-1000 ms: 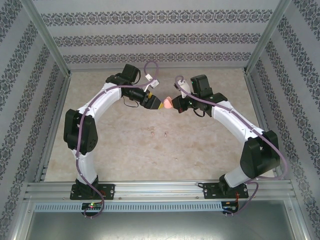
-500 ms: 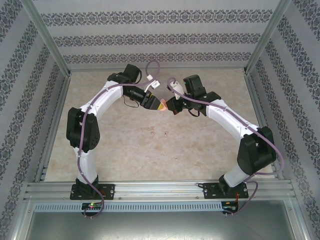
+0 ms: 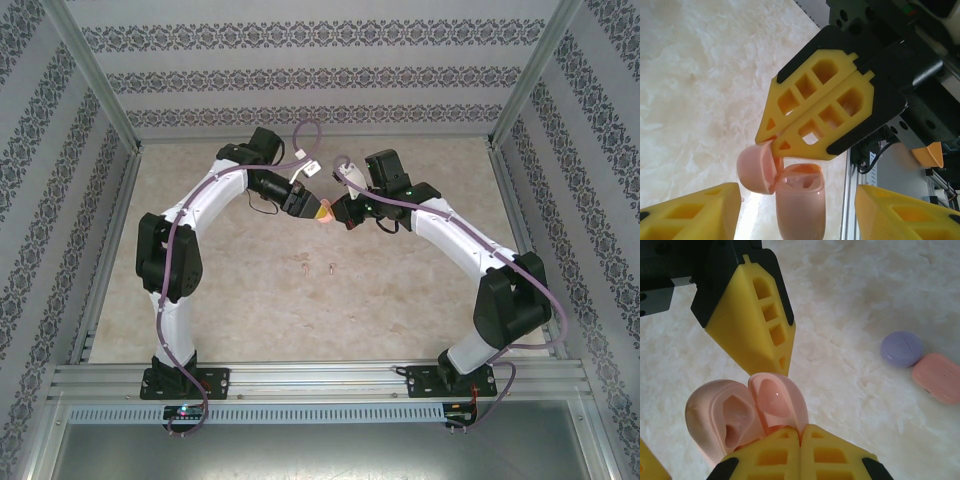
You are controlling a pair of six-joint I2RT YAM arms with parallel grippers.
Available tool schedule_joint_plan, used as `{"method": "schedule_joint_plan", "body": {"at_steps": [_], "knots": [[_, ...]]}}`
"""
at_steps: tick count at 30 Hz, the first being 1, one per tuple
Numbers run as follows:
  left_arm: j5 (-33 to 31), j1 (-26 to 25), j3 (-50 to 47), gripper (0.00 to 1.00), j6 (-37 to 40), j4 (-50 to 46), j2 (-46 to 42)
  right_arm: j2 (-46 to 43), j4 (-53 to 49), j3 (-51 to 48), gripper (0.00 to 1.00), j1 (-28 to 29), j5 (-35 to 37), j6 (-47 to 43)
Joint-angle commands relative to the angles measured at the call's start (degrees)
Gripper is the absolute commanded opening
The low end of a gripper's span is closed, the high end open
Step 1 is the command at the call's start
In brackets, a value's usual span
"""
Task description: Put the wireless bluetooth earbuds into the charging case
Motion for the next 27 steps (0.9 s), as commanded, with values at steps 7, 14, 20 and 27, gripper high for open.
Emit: {"method": "schedule_joint_plan", "body": {"at_steps": [7,14,20,27], "knots": [[2.3,-0.5,1.9,0.56,2.8,-3.1,2.4,0.9,-0.8,2.6,0.00,0.7,-0.6,-1.6],[2.7,-0.8,2.1,0.49,2.7,-3.2,2.7,0.9,-0.7,2.6,0.00,0.8,-0.6,-1.6],[2.7,-1.0,2.6,0.44,2.5,-3.1,3.2,1.0,-0.8,2.7,0.00,0.8,-0.7,-1.6],[2.7,-1.1,2.7,0.31,2.3,-2.8,3.3,0.8,-0.6,2.7,0.00,0.9,-0.3,-1.6]]}}
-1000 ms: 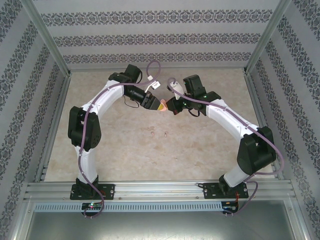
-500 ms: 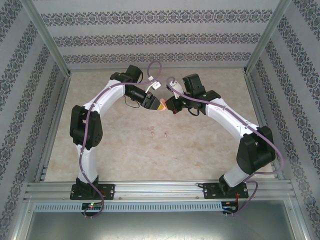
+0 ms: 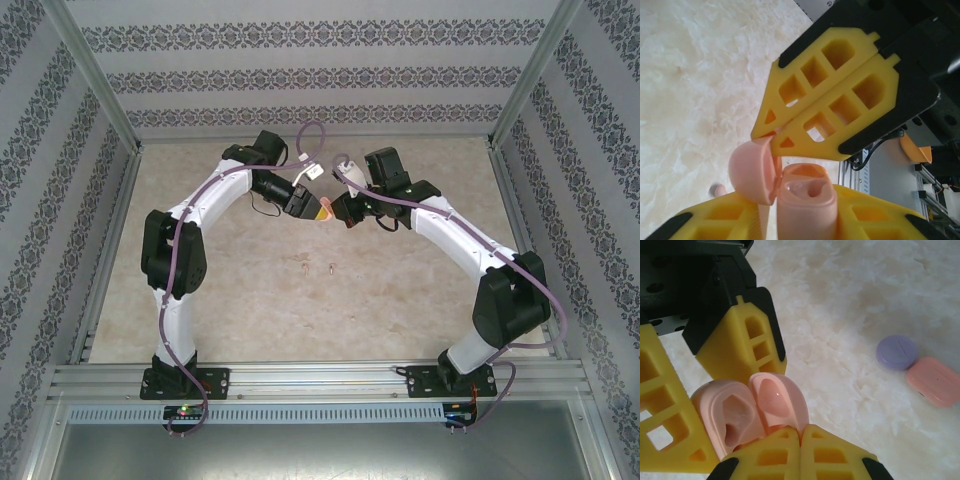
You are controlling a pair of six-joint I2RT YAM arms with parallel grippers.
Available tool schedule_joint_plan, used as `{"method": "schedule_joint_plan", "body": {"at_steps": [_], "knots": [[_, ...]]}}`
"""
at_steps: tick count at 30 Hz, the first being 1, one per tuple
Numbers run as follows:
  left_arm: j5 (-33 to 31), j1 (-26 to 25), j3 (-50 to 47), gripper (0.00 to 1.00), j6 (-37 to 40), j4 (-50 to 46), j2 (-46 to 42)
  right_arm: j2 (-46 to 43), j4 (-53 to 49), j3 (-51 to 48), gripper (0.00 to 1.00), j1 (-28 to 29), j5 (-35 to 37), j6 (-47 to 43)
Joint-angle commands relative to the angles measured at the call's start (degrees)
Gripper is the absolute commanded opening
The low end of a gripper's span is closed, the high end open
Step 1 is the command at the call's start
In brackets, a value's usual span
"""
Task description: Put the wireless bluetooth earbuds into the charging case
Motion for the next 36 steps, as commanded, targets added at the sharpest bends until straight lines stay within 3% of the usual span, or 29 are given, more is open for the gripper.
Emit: {"method": "schedule_joint_plan", "body": {"at_steps": [1,6,9,10,17,24,29,36], "knots": [[0.9,-0.4,1.8,0.28,1.1,-1.0,0.9,0.4,0.0,1.6,0.00,0.6,-1.0,-0.9],[0.9,-0.4,1.7,0.11,1.0,-0.9,0.9,-0.2,0.8,1.6,0.00,0.5,0.7,0.0],[0.7,-0.2,1.3,0.00,0.9,-0.5,0.8,-1.8,1.2,1.4,0.17,-0.1,1.3,1.5],[0.4,-0.1,0.7,0.00,0.3,0.6,0.4,-2.6,0.9,1.4,0.24,-0.4,1.4,2.0],[-3.2,2.5,-10.9,0.00,-10.1,19.2,-6.7,-10.7,-0.3,-1.0,0.43,-3.2,1.7,5.6],[-10.9,3.3,-18.9,0.00,-15.0,29.3,-13.0,-16.5,-3.6,-5.2,0.59,-3.2,8.1,13.1],[-18.9,4.2,-26.9,0.00,-20.1,41.3,-19.4,-18.2,-4.8,-9.0,0.63,-2.2,12.2,22.1],[-25.4,6.2,-36.4,0.00,-28.1,59.6,-26.6,-15.8,-3.6,-12.7,0.63,4.2,17.5,31.6]]}}
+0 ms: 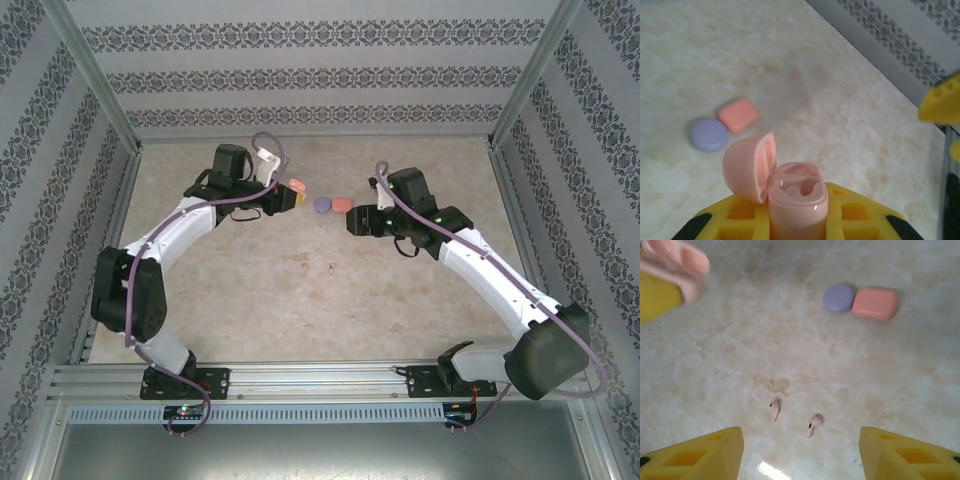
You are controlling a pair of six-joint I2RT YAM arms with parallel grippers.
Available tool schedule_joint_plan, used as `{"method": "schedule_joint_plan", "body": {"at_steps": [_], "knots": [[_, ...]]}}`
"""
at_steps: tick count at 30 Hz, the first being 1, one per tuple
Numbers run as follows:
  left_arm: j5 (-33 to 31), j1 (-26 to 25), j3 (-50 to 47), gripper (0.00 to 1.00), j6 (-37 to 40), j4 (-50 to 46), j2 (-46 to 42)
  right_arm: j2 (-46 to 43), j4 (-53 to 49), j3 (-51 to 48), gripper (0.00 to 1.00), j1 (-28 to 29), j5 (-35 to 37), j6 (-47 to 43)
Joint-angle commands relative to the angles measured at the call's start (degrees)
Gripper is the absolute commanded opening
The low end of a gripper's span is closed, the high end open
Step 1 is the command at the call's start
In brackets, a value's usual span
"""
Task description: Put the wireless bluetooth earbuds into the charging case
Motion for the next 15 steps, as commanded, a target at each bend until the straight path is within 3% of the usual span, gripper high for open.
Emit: {"method": "schedule_joint_plan", "body": {"at_steps": [1,8,15], "knots": [[-4.6,0.8,-3.9,0.00,-4.8,16.2,-3.9,2.2,0.4,-1.3,0.62,3.7,4.5,6.8],[-15.8,0.6,-17.3,0.00,-6.8,39.0,-10.5,9.9,0.3,0.2,0.60,10.4,8.4,12.5],[-27.0,0.7,-20.6,0.00,-11.5,41.5,-14.7,19.2,0.4,4.8,0.57,15.3,10.8,16.8]]}}
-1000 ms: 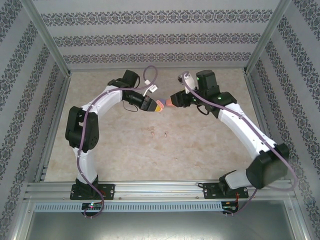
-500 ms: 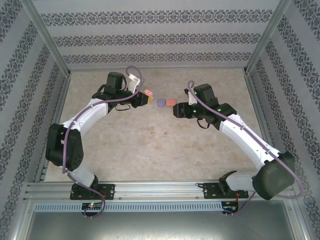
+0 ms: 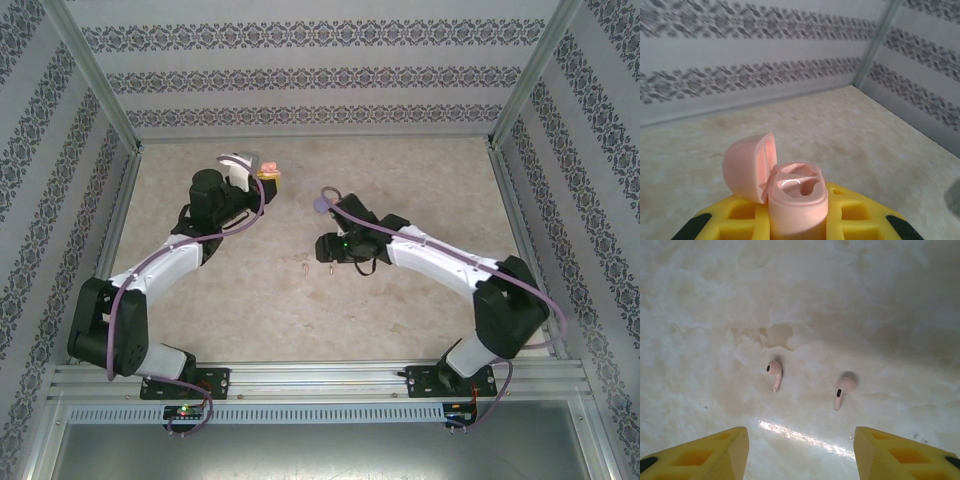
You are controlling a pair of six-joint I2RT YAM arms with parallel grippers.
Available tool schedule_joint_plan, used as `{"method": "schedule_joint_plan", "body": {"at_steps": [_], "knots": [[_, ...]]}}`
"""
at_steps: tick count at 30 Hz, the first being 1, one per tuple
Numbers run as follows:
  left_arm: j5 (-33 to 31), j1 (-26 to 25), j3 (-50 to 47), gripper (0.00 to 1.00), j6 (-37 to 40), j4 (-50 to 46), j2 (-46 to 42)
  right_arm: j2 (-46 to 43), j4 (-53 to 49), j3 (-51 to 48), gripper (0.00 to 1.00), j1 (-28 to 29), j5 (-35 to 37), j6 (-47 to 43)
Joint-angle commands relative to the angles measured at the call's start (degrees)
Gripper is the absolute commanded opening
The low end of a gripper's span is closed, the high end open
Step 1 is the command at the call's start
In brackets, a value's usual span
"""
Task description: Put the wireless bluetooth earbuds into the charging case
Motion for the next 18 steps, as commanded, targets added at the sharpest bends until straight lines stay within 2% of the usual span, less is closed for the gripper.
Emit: {"method": "schedule_joint_plan", "body": {"at_steps": [1,8,18], "knots": [[-7.0,0.0,0.2,0.00,-4.7,6.7,-3.2,4.2,0.0,4.5,0.57,2.5,3.6,4.0],[-13.6,0.0,-3.4,0.00,-7.9,12.5,-7.4,12.3,-2.6,10.1,0.50,5.8,8.1,9.7],[-17.0,-0.1,-6.2,0.00,-6.8,13.7,-11.5,20.7,-4.9,15.0,0.45,7.7,11.5,14.4]]}}
